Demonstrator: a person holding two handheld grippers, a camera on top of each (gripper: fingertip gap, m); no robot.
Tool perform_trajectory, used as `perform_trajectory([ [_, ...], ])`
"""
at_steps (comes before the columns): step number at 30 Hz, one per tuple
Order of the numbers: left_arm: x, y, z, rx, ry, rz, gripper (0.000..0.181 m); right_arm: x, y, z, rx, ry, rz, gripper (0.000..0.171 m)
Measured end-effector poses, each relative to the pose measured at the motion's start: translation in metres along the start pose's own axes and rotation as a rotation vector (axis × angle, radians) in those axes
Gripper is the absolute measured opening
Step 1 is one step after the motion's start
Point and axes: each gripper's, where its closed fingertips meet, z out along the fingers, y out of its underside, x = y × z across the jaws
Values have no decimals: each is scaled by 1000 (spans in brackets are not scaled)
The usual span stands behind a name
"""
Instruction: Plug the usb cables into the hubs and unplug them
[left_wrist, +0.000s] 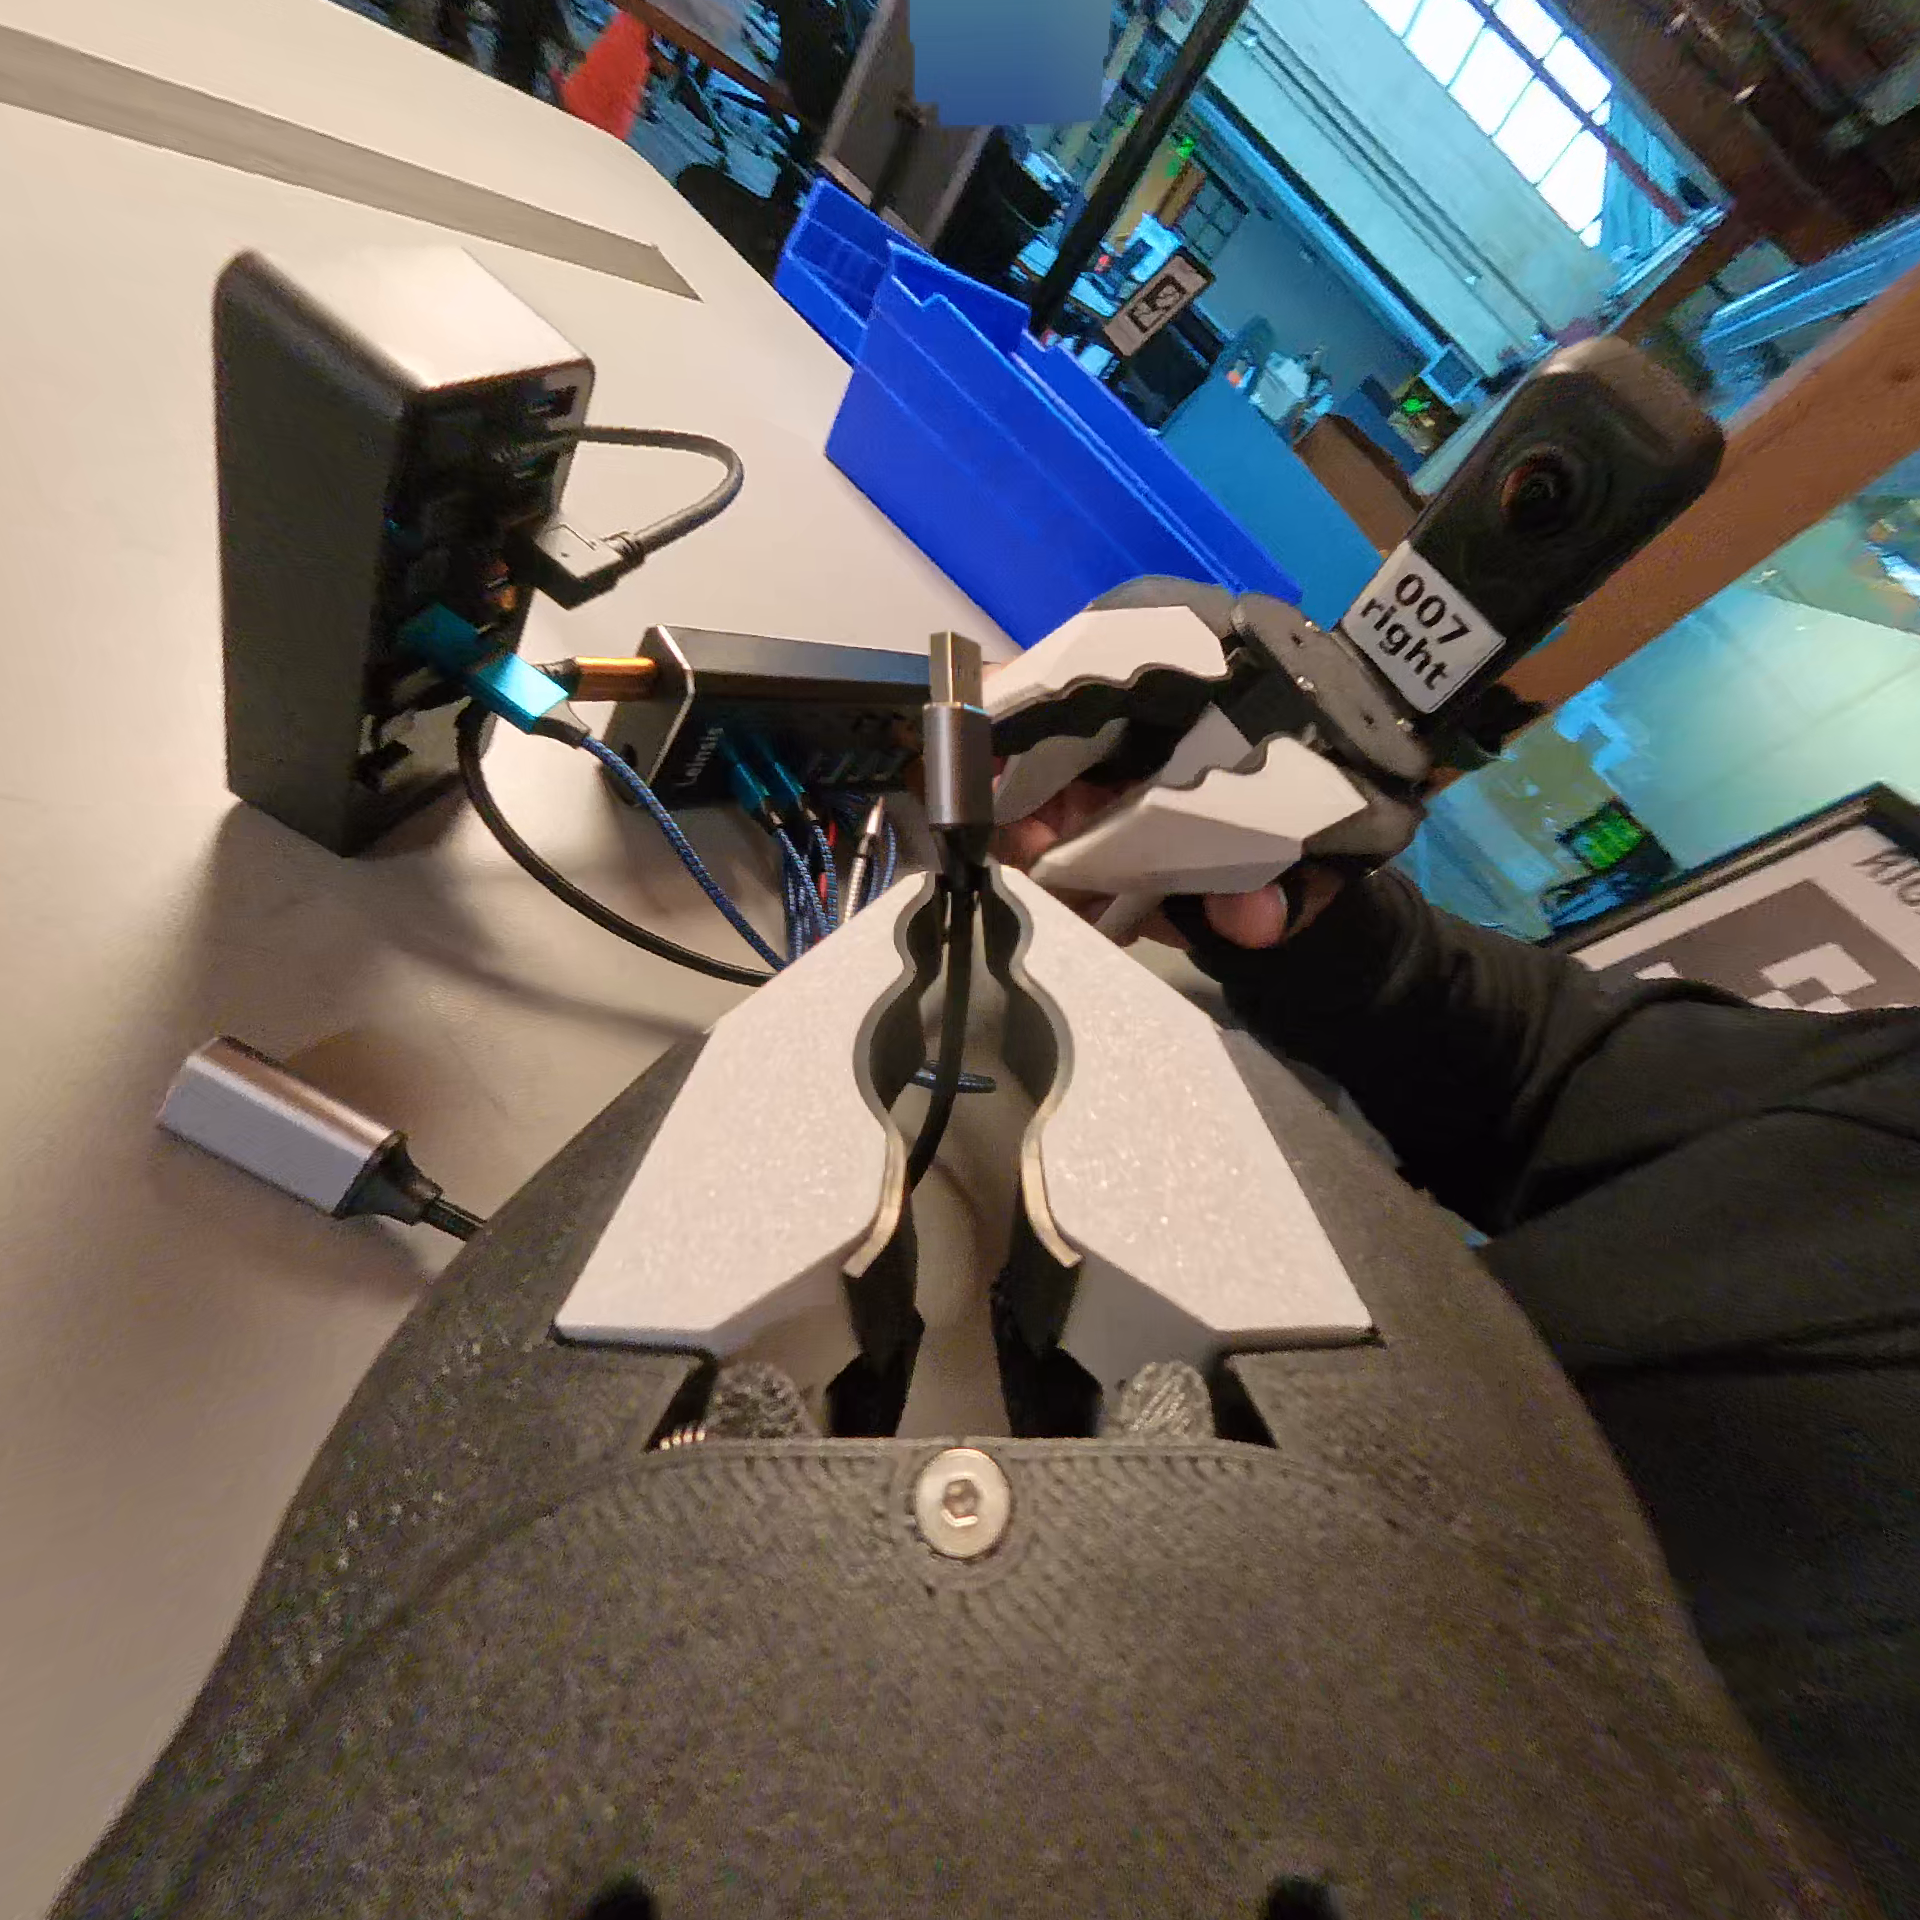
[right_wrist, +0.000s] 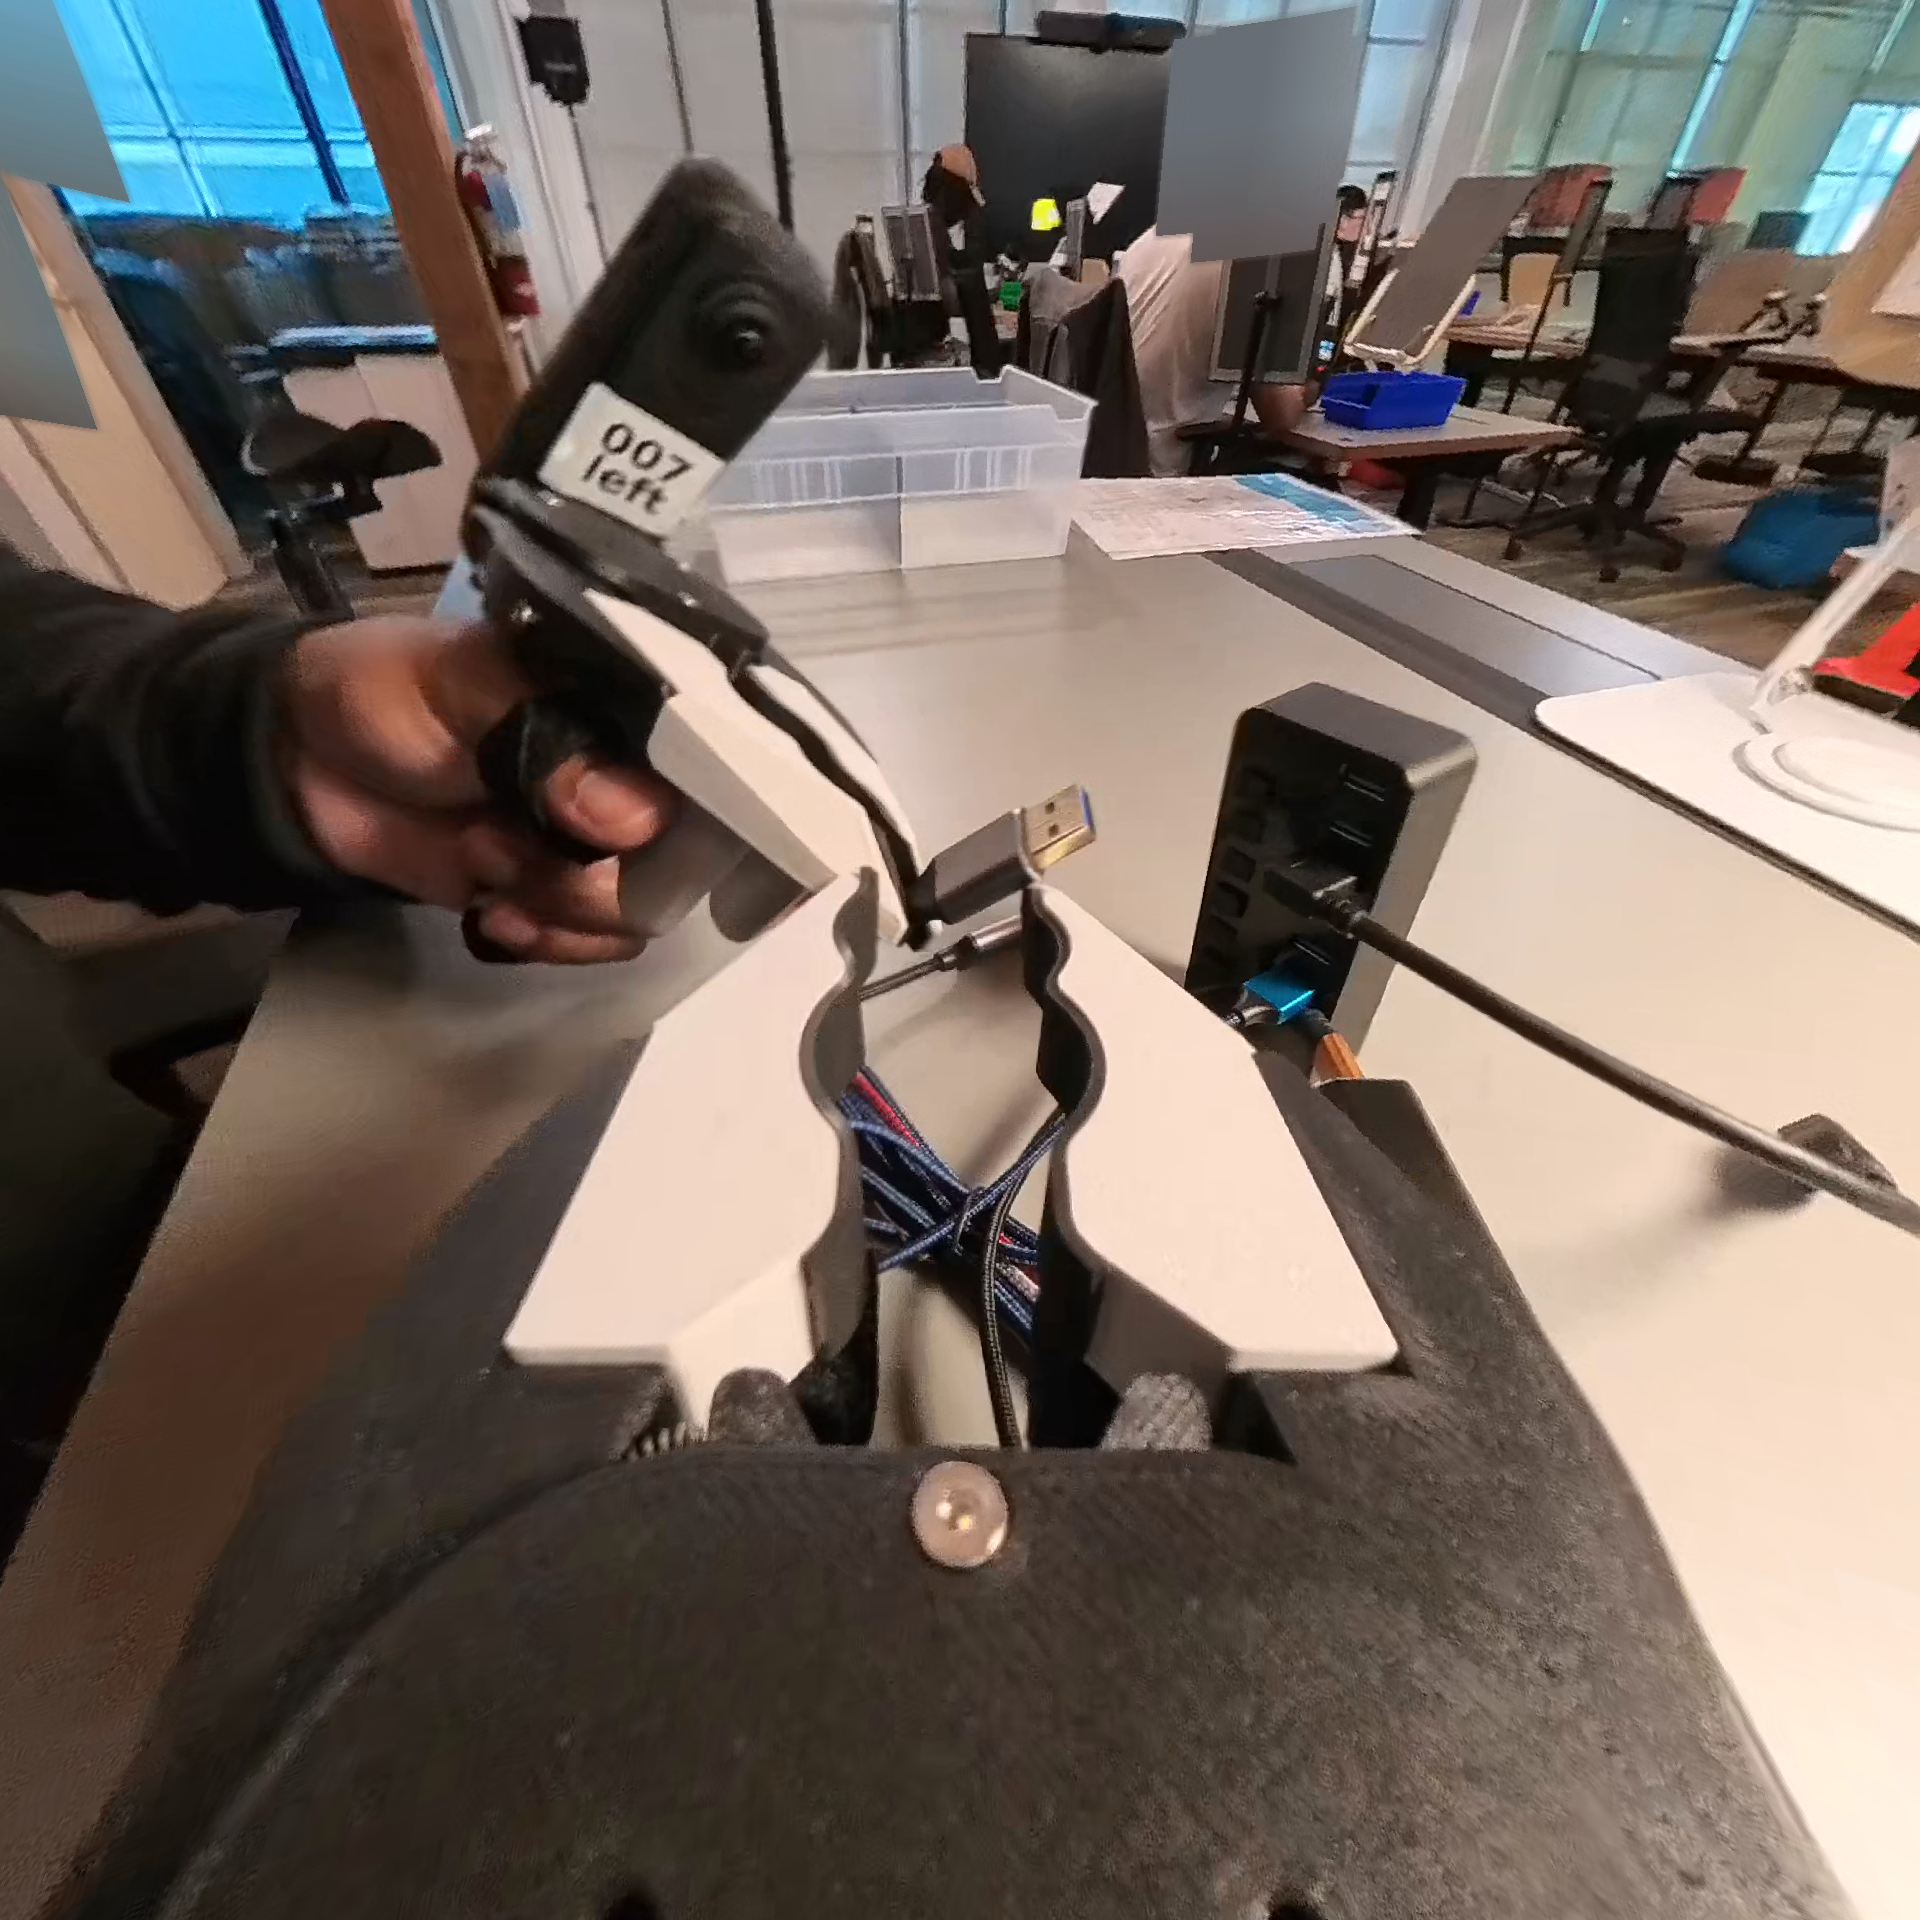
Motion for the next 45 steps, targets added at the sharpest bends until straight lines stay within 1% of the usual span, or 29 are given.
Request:
perform_trajectory([
  [2, -2, 1, 0, 0, -40, 47, 9, 4, -2, 0, 10, 5, 61, 24],
  [7, -2, 5, 2, -3, -67, 91, 9, 8, -1, -1, 16, -16, 210, 21],
  [10, -1, 6, 2, 9, -81, 128, 9, 5, 3, 1, -2, -32, 213, 21],
  [11, 0, 6, 2, 12, -84, 138, 9, 4, 4, 3, -5, -28, 207, 18],
  [14, 0, 9, 3, -15, -82, 166, 9, 2, 3, 4, 4, -34, 205, 15],
  [19, 7, 8, -4, -67, 3, 239, 10, -6, -4, 1, 42, -116, 261, 10],
  [22, 9, 3, -12, -100, 71, 270, 16, -8, -6, 1, 55, -142, 279, 8],
  [25, 15, 1, -16, -142, 179, 299, 20, -9, -7, 1, 60, -162, 291, 7],
  [27, 10, 0, -14, -174, 190, 325, 31, -12, -7, 2, 61, -187, 300, 7],
  [30, 6, -2, -11, -210, 218, 403, 34, -15, -6, 3, 54, -205, 293, 7],
  [32, 8, 0, -9, -252, 279, 426, 32, -16, -6, 3, 52, -210, 289, 7],
  [34, 5, 7, -7, -330, 315, 420, 25, -15, -8, 3, 55, -210, 291, 7],
  [36, 9, 10, -6, -360, 370, 414, 10, -11, -7, 4, 51, -195, 291, 7],
  [39, 5, 2, -2, -325, 348, 375, 10, -3, -10, 3, 73, -166, 310, 8],
  [41, -1, -9, -3, -280, 294, 326, 10, 5, -11, 3, 89, -128, 317, 8],
  [45, -17, -47, -27, -162, 140, 273, 10, 6, -13, 2, 106, -123, 307, 12],
])
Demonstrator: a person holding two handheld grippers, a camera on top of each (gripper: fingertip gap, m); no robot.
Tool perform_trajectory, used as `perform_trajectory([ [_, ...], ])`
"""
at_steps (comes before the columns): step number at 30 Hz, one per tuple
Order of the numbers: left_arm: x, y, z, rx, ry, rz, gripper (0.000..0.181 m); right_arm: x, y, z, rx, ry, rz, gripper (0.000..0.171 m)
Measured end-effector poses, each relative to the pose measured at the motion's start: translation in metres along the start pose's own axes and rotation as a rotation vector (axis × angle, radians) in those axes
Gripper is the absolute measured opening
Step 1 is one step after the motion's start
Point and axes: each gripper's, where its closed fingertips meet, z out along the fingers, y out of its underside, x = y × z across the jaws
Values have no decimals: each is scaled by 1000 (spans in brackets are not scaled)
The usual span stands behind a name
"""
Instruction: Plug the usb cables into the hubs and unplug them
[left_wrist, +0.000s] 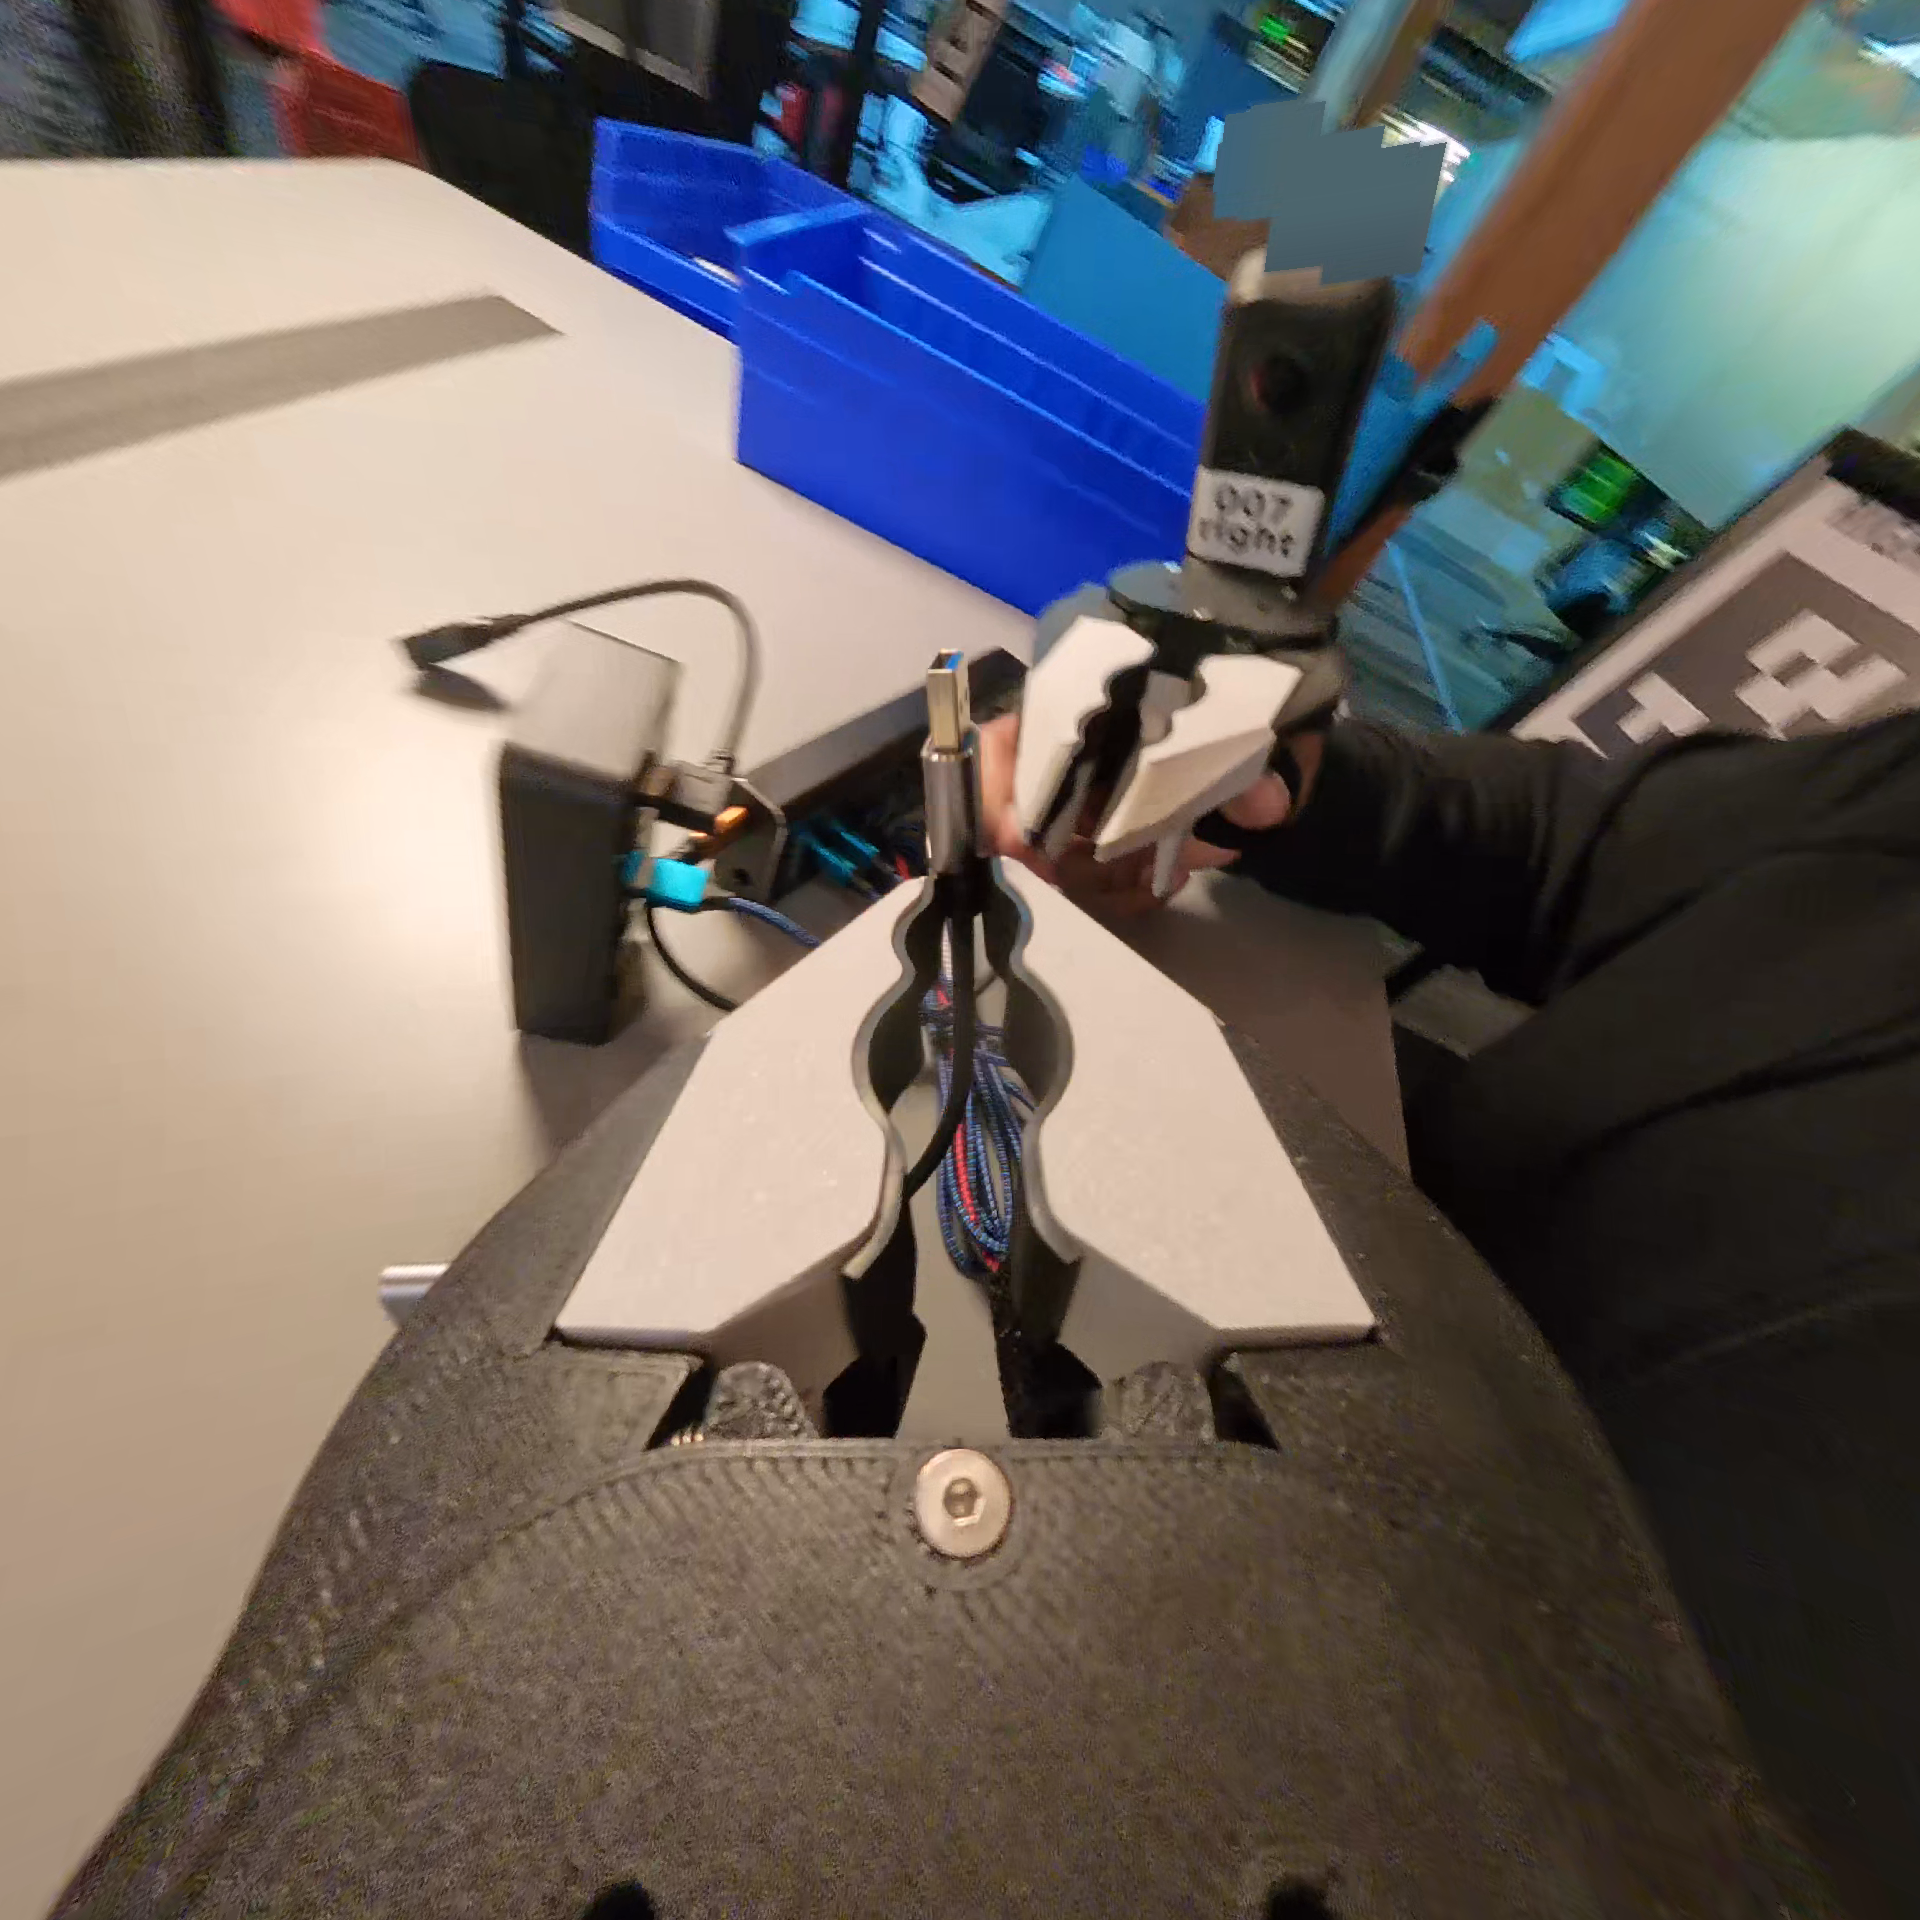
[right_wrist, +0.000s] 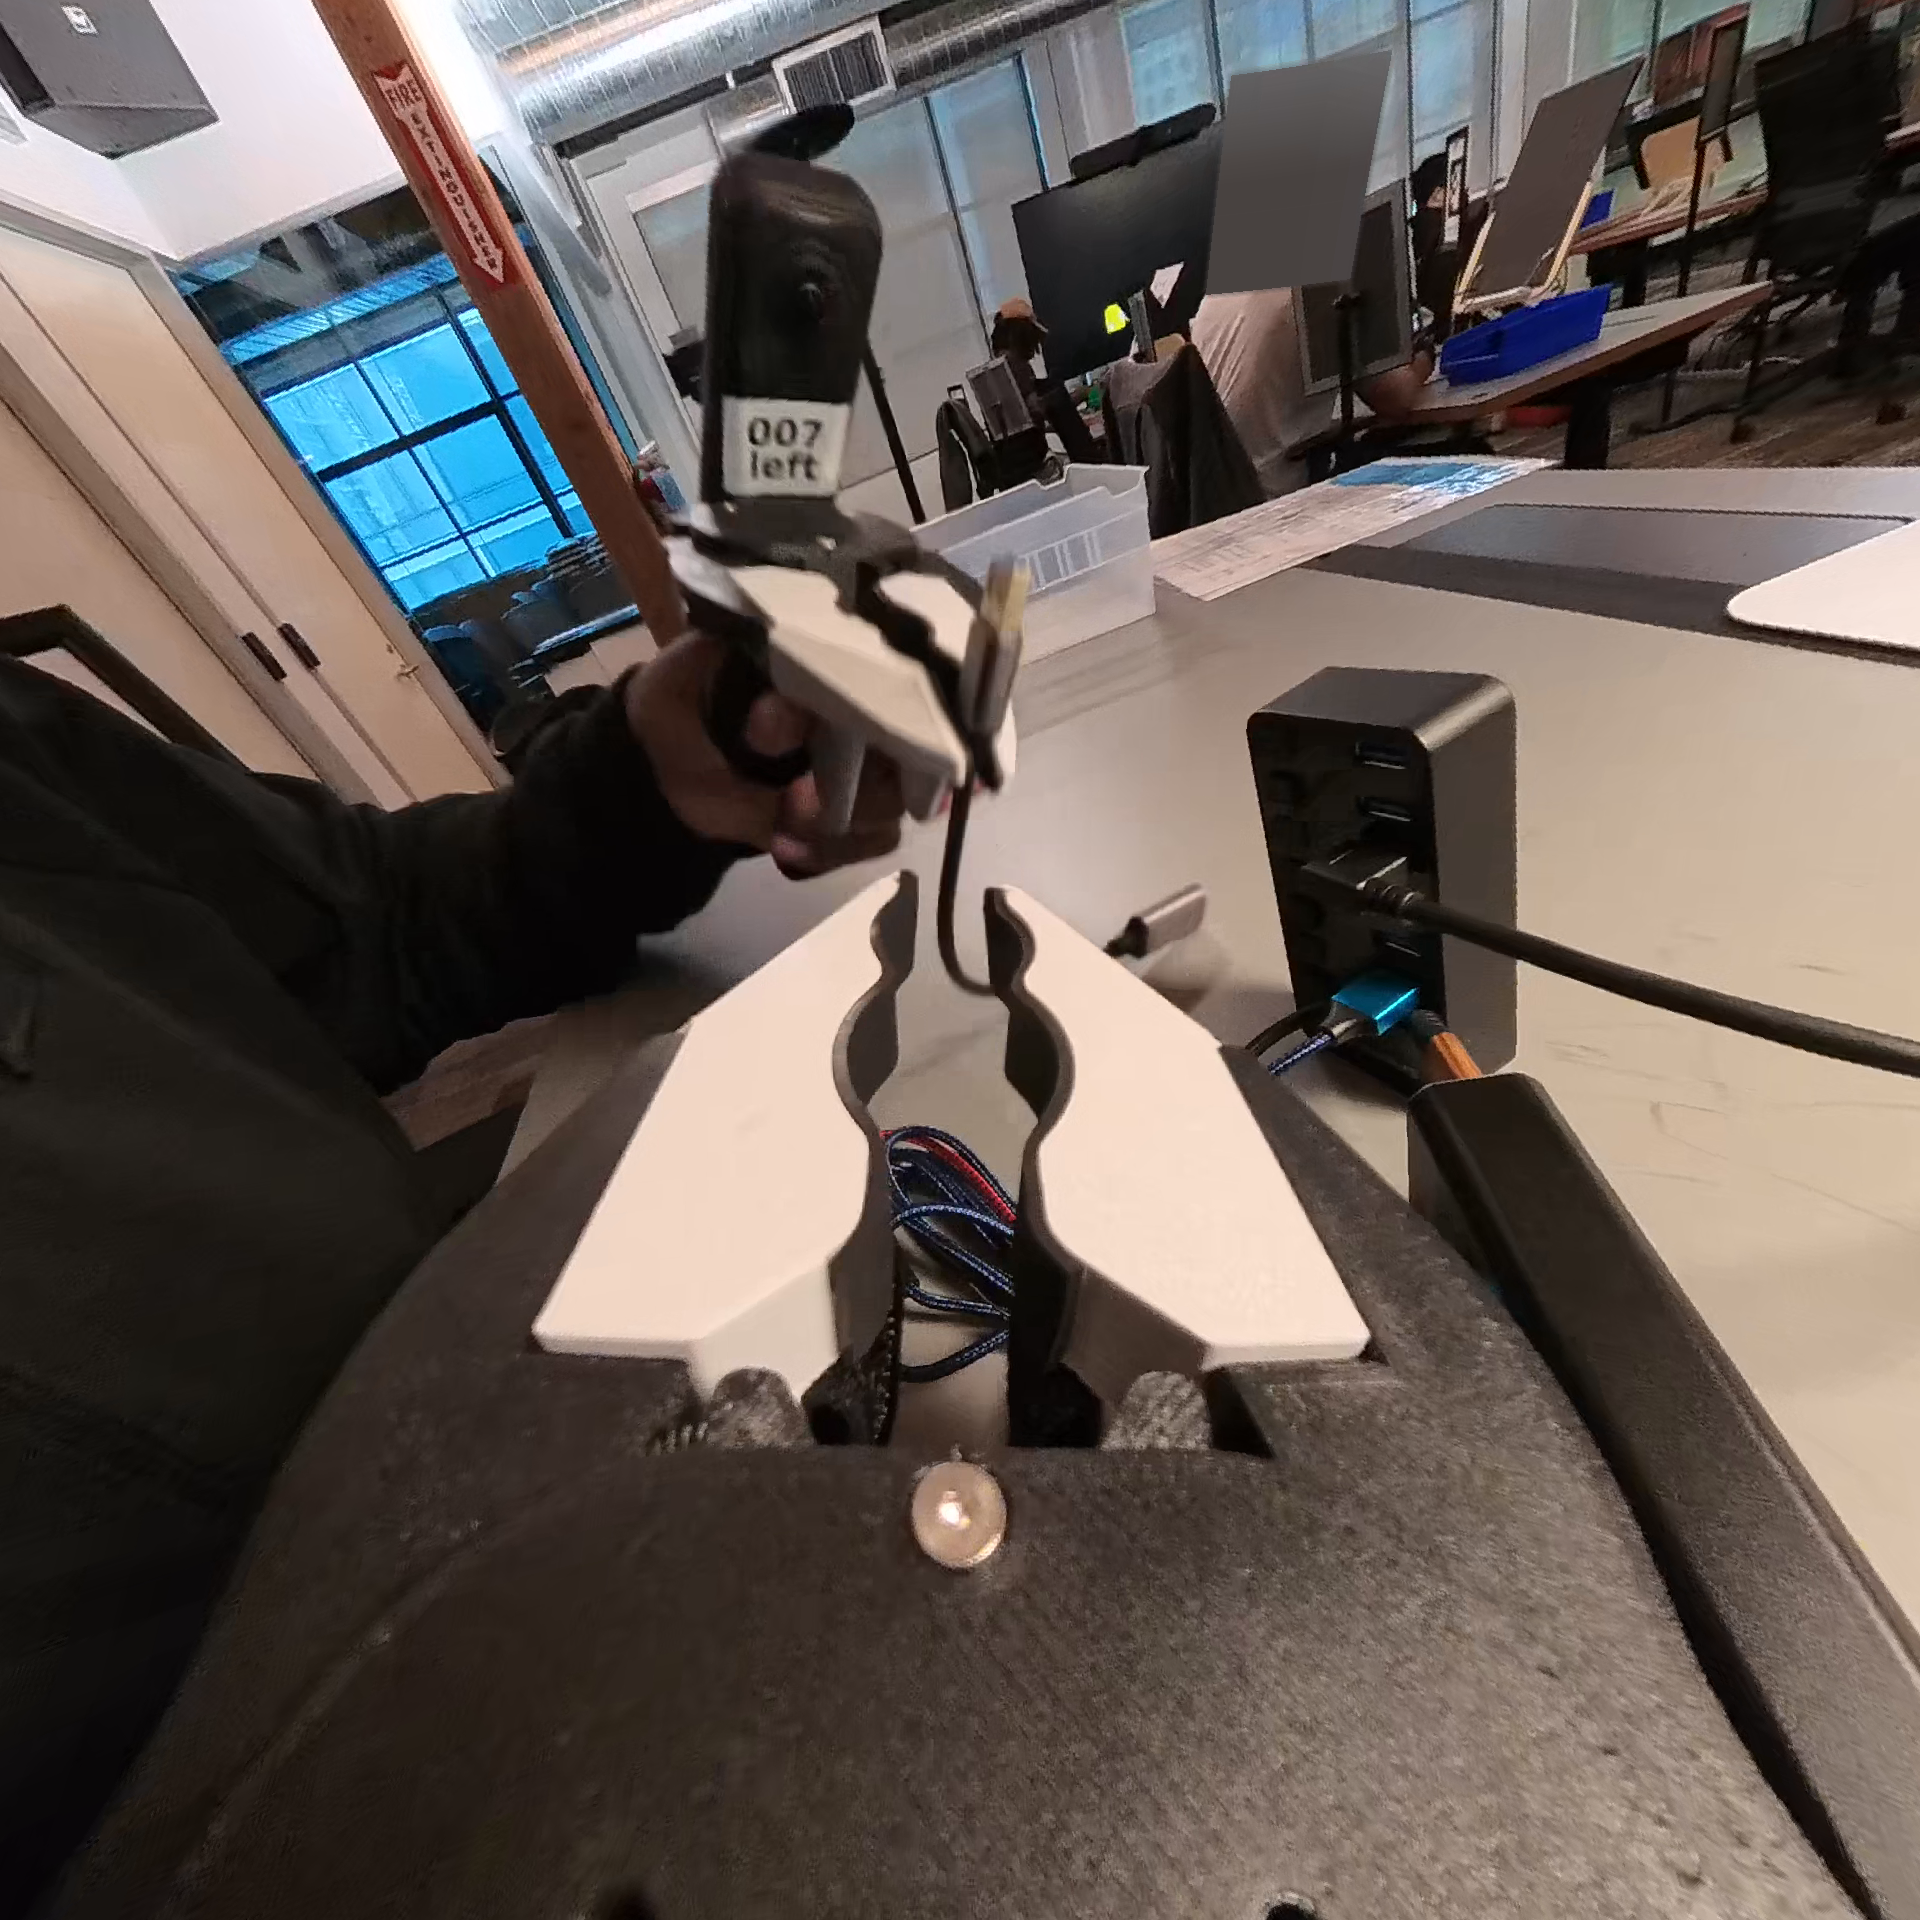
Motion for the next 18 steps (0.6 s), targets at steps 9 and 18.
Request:
perform_trajectory([
  [9, 25, 16, -29, 43, -110, -223, 9, -14, 8, 10, -41, 44, -140, 20],
  [18, 14, 7, 12, 475, 1, -646, 11, -19, 9, 23, -24, 263, -361, 45],
])
